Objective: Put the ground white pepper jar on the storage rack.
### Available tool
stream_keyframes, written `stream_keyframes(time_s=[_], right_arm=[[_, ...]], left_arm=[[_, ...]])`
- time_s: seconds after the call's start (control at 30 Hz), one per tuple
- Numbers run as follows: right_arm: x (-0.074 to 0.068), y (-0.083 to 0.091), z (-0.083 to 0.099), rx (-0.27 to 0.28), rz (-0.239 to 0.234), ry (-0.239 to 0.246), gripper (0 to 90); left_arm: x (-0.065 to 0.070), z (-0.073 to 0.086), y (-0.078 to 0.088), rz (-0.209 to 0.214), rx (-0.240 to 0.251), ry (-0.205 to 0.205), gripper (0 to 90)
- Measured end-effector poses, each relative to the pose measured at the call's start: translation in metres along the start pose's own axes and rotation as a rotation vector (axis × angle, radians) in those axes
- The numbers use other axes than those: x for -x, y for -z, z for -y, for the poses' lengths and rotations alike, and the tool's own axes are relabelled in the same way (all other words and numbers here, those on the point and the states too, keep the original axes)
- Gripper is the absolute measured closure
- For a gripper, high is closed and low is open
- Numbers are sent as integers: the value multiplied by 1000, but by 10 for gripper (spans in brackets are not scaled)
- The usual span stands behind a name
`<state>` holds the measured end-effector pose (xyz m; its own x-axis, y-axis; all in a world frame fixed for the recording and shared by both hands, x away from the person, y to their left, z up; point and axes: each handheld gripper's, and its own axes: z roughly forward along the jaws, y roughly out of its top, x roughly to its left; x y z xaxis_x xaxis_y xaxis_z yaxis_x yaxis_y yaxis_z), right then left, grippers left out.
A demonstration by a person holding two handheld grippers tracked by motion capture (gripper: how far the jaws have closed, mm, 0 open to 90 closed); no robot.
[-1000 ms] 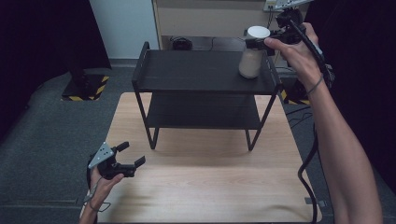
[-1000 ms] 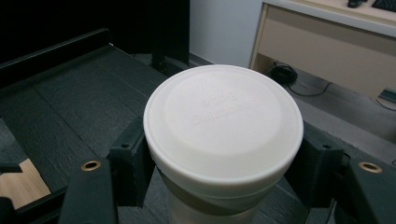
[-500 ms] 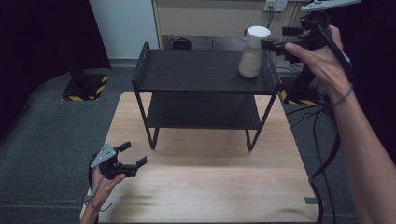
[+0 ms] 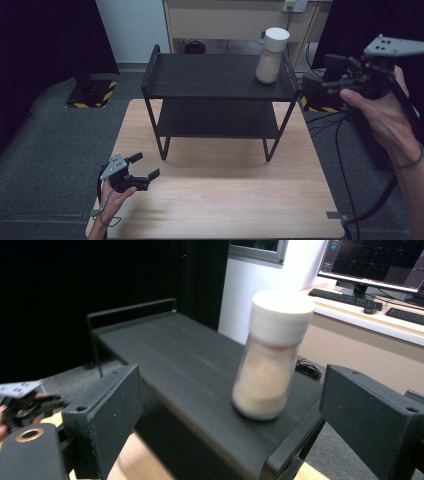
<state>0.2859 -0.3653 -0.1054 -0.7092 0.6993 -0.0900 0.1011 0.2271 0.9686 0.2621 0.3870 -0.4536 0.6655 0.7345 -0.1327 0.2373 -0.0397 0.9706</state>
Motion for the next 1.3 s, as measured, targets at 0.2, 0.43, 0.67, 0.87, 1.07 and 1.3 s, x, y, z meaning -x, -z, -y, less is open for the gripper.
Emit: stream_keyframes(time_s=[0.2, 0.43, 0.67, 0.87, 1.07, 1.3], right_arm=[[0, 14, 39, 34, -50, -14, 101], [-6, 17, 90, 26, -83, -13, 99], [-22, 16, 138, 52, -96, 14, 98], [-25, 11, 157, 48, -107, 16, 99], [-27, 5, 158, 58, -107, 35, 95], [-28, -1, 157, 59, -111, 44, 96]], left_arm=[[0, 0, 0, -12, -13, 0, 0], [0, 0, 2, -16, -9, 1, 0], [-1, 1, 1, -14, -12, 3, 0], [0, 1, 0, -11, -8, 9, 0], [0, 1, 0, -11, -13, 7, 0], [0, 1, 1, -12, -11, 8, 0]])
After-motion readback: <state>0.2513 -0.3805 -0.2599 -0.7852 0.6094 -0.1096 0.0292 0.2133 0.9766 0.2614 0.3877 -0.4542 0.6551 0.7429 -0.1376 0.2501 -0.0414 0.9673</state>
